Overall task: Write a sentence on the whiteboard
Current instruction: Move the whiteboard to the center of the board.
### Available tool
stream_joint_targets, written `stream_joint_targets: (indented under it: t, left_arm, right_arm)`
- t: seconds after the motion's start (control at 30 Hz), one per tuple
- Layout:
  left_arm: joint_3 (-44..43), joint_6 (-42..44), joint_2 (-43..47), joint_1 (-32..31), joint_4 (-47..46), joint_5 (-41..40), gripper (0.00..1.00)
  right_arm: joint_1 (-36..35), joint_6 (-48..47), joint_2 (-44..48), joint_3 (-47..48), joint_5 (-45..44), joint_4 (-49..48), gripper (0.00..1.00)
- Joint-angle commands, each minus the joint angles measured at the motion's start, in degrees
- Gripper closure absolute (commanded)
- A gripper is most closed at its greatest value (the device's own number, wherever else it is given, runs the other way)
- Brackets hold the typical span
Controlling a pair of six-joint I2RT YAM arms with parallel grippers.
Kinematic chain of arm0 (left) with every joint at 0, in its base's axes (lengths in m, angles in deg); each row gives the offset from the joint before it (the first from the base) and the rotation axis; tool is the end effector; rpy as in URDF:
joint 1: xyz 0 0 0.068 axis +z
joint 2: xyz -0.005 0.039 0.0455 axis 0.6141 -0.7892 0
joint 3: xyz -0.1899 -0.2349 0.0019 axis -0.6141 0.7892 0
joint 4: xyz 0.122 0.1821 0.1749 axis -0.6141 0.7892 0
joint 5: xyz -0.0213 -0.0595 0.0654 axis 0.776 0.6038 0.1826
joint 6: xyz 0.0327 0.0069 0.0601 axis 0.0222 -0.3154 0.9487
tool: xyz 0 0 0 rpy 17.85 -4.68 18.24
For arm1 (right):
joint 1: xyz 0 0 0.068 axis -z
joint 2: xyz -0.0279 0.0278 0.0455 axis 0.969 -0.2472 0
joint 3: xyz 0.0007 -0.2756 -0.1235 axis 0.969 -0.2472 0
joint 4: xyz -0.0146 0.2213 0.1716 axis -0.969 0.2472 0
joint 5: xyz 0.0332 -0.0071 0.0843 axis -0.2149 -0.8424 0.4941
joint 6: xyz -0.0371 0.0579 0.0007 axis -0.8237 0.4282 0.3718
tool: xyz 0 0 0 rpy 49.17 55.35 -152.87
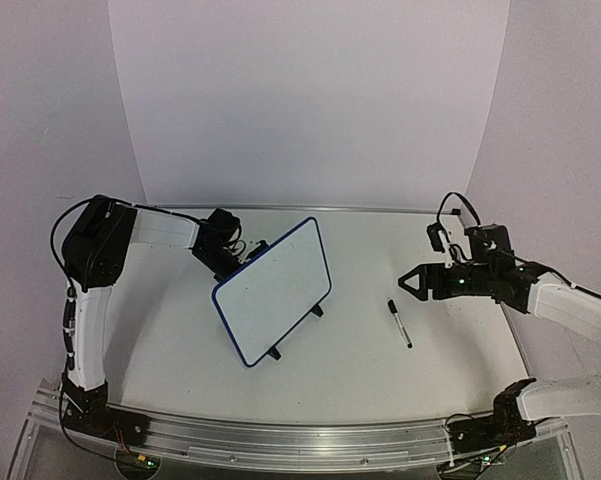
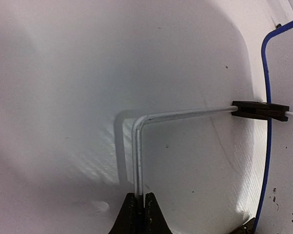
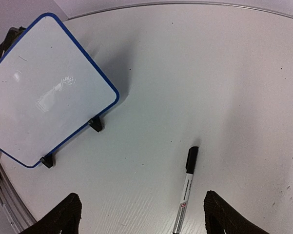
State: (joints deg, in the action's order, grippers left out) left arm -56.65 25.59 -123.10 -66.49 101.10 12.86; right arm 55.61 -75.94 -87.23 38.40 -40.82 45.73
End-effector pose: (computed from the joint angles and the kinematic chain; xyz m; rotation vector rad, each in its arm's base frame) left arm 0.4034 -0.2498 0.1247 0.9330 2.5853 -0.7851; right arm 0.2318 0.1087 0.2583 -0.4461 2.1592 0.7441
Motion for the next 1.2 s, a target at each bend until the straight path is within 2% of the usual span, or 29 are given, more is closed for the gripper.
stream_joint_targets:
  t: [0.0, 0.1, 0.17, 0.27, 0.4, 0.57, 0.83, 1.03, 1.17]
  left_arm:
    - [-2.07, 5.3, -2.13, -1.62, 6.04, 4.77, 1.0]
    - [-2.73, 5.24, -2.49, -1.63, 6.25, 4.64, 0.99]
    - [-2.75, 4.6, -2.19, -1.63, 5.66, 4.47, 0.94]
    - [-2.08, 2.3, -0.21, -1.66, 3.19, 2.8, 0.66]
    - [0.11, -0.61, 4.85, -1.55, -1.87, 0.46, 0.44]
    - [4.32, -3.92, 12.26, 0.27, -6.91, -1.98, 0.37]
    - [12.75, -12.92, 25.01, 9.08, -9.8, -2.96, 0.26]
    - [16.96, -22.91, 37.66, 13.17, -5.39, -13.78, 0.13]
    - [19.75, -26.14, 46.06, 14.74, -3.55, -14.23, 0.05]
  right_arm:
    - [-2.78, -0.44, -2.75, 2.5, -1.48, -4.38, 0.19]
    - [-4.14, -0.35, -3.99, 2.89, -2.37, -5.85, 0.19]
    - [-4.81, -0.05, -4.29, 2.77, -2.5, -7.26, 0.19]
    - [-5.41, -0.04, -4.51, 2.58, -2.6, -8.47, 0.19]
    - [-6.26, -0.99, -5.12, 2.78, -2.73, -8.62, 0.2]
    - [-7.71, -2.62, -6.54, 3.87, -2.56, -8.32, 0.21]
    - [-12.15, -6.63, -13.49, 8.44, -4.4, -7.64, 0.32]
    - [-17.51, -11.59, -22.9, 14.88, -6.41, -6.71, 0.38]
    - [-20.92, -13.19, -30.1, 18.25, -7.44, -7.65, 0.45]
